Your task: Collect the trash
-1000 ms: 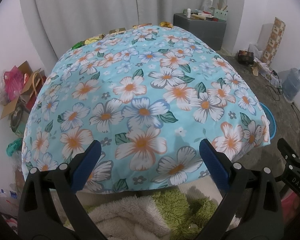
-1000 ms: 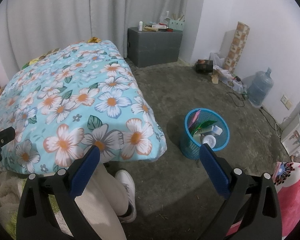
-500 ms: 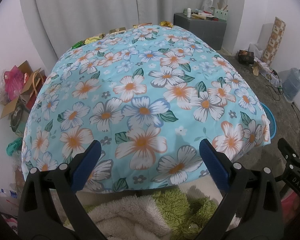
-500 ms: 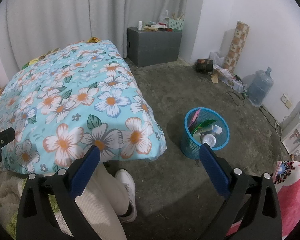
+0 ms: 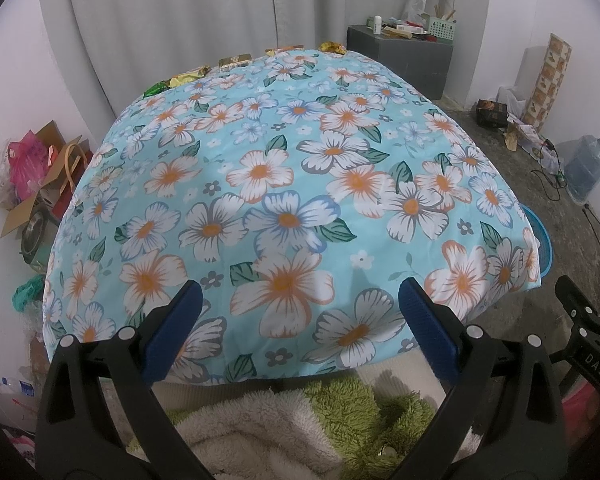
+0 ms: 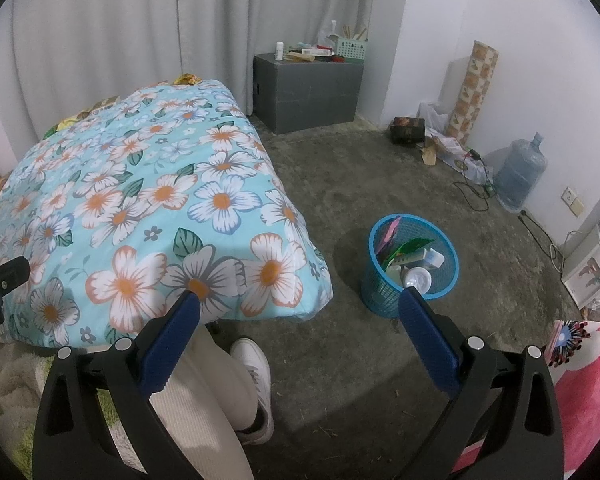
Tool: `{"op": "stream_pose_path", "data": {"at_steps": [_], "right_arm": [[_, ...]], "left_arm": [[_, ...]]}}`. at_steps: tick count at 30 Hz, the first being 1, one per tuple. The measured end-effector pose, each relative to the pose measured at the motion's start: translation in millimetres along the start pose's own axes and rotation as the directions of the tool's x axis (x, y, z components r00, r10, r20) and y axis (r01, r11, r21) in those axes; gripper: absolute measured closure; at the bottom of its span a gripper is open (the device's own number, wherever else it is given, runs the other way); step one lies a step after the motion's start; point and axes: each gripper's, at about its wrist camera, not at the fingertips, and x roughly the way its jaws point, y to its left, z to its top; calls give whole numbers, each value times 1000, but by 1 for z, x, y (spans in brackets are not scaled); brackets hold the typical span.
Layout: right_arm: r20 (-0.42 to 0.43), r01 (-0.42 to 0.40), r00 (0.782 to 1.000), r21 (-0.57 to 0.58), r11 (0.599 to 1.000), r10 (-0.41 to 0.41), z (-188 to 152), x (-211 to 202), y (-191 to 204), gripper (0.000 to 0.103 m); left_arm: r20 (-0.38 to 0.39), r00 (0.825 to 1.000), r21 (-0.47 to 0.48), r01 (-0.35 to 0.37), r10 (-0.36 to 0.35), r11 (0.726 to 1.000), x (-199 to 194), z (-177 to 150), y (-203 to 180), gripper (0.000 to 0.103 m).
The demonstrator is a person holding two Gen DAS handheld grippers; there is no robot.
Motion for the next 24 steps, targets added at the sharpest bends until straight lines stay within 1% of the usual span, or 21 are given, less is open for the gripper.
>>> {"op": "stream_pose_path", "data": {"at_steps": [24], "right_arm": [[-1, 0, 1000, 1, 1000, 0, 0, 0, -3, 6]], "left_arm": [[2, 1000, 0, 5, -5, 1000, -4, -5, 2, 9]]}}
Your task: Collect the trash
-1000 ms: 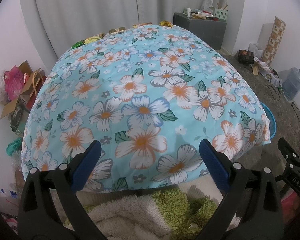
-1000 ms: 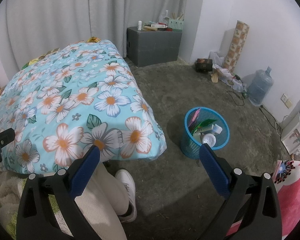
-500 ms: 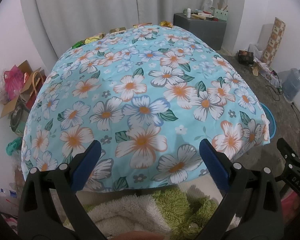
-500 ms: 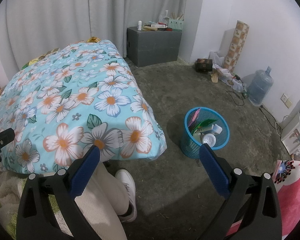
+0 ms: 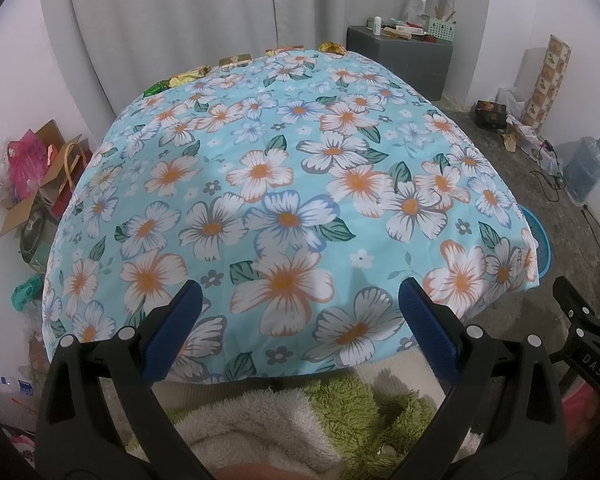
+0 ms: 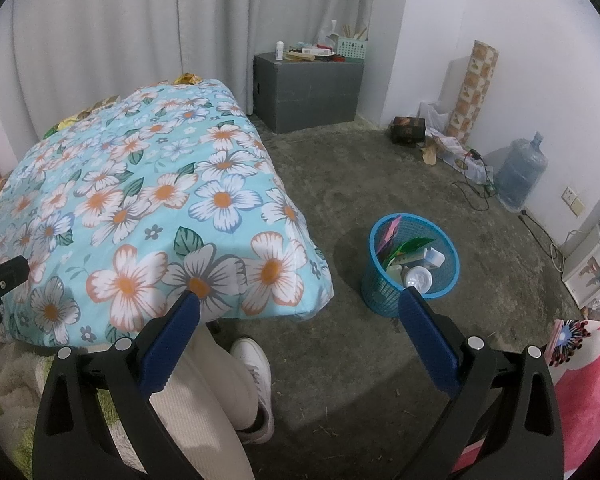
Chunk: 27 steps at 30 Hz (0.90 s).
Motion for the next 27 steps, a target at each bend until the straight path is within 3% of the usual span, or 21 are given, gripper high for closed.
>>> {"op": "stream_pose_path", "data": {"at_steps": [27], "right_arm": [[0, 1, 1000, 2, 1000, -1, 0, 0, 0, 6]], "left_arm": [[-2, 1000, -3, 3, -3, 1000, 2, 3, -1, 9]]}}
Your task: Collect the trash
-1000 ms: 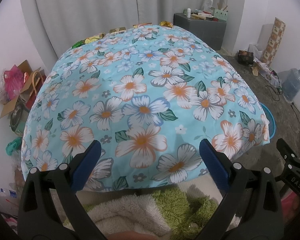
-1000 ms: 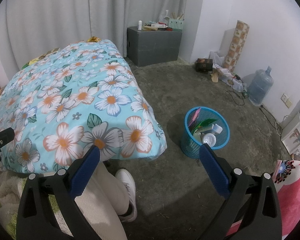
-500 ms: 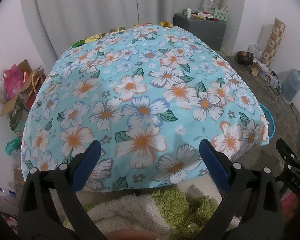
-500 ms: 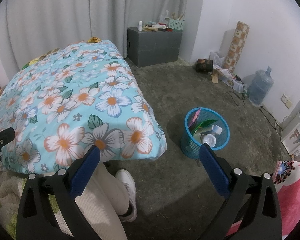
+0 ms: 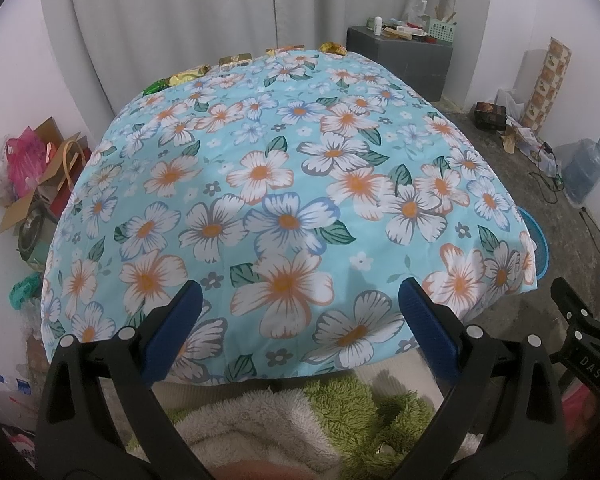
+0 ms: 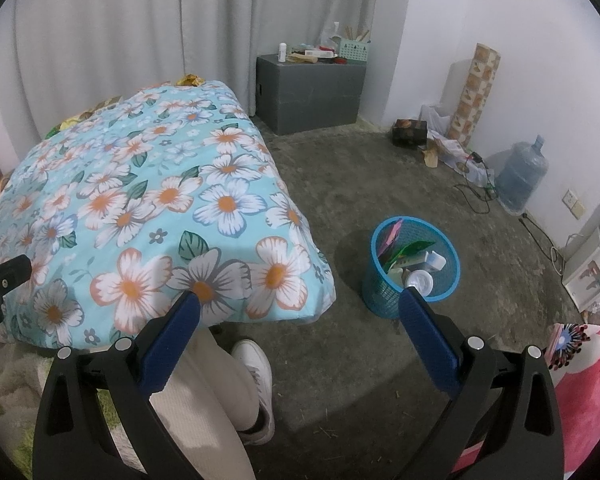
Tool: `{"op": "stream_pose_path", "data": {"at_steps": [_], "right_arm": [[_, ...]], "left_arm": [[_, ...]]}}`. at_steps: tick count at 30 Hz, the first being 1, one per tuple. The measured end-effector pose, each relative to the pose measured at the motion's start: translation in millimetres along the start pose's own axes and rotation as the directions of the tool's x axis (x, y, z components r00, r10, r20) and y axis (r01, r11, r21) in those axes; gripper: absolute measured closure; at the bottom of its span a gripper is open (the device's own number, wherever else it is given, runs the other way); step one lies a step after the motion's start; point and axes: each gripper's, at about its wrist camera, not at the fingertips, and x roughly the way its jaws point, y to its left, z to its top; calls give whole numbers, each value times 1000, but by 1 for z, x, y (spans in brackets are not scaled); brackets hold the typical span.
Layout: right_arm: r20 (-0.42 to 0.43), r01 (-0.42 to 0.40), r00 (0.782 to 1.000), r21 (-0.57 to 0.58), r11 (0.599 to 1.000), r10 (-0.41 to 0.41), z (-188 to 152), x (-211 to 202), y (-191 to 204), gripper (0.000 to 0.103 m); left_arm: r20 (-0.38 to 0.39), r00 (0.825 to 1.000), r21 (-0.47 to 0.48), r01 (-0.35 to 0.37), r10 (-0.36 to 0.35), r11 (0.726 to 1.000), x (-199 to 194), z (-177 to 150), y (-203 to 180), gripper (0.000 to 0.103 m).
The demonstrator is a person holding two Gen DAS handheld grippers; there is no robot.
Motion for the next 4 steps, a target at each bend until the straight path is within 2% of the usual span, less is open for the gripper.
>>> {"op": "stream_pose_path", "data": {"at_steps": [4], "right_arm": [[-1, 0, 1000, 0, 1000, 0, 0, 0, 0, 6]], "left_arm": [[0, 1000, 5, 2, -2, 1000, 2, 2, 2, 9]]}}
